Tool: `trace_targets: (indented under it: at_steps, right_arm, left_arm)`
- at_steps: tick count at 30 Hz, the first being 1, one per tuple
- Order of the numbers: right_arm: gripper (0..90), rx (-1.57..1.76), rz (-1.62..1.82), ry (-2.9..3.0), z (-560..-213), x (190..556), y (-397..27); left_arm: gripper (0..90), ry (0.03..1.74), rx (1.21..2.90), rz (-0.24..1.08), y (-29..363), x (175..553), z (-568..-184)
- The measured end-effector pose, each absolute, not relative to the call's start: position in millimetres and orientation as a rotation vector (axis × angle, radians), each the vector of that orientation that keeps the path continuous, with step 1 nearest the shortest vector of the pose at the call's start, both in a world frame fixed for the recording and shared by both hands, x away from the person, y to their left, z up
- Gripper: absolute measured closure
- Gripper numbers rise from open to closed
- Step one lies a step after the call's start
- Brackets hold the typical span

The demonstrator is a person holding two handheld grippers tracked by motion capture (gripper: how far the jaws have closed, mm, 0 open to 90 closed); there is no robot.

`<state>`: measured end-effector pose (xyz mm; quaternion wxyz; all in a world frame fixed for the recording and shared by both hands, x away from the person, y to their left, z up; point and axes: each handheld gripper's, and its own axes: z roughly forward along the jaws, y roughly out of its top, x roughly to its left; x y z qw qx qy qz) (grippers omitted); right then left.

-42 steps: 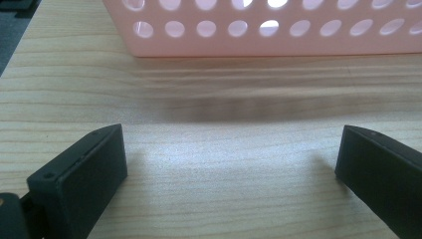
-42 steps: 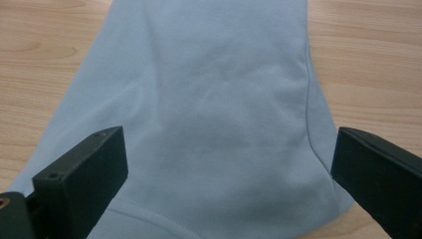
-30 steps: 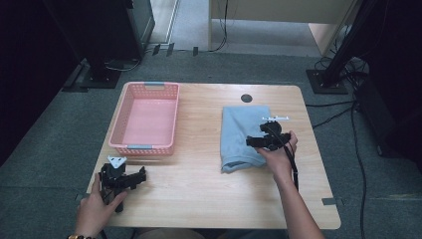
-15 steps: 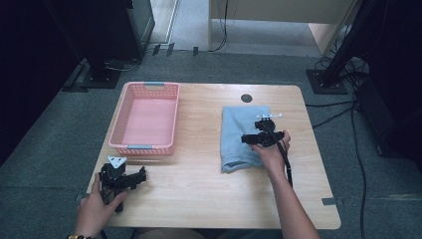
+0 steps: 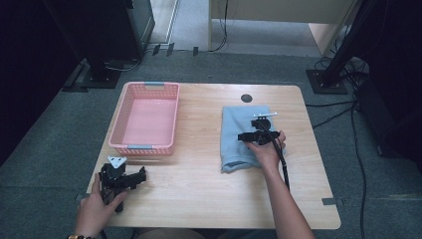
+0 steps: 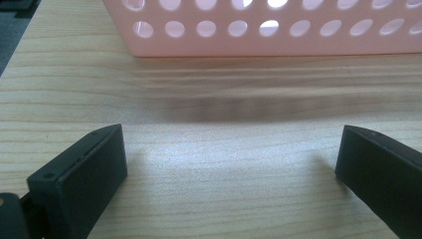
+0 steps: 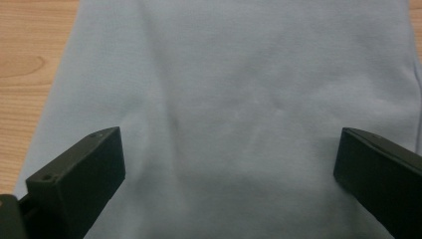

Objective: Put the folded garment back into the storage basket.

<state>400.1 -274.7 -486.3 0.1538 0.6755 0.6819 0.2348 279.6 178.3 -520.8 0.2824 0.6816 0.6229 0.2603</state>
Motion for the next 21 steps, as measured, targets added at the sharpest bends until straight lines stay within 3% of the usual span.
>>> trace_targets:
  at_steps: [21]
  right_arm:
    - [0.0,1.864,0.548,1.986,-504.6,414.1,-255.8]
  left_arm:
    - [0.0,1.668,1.825,0.698,178.2,279.6,-520.8]
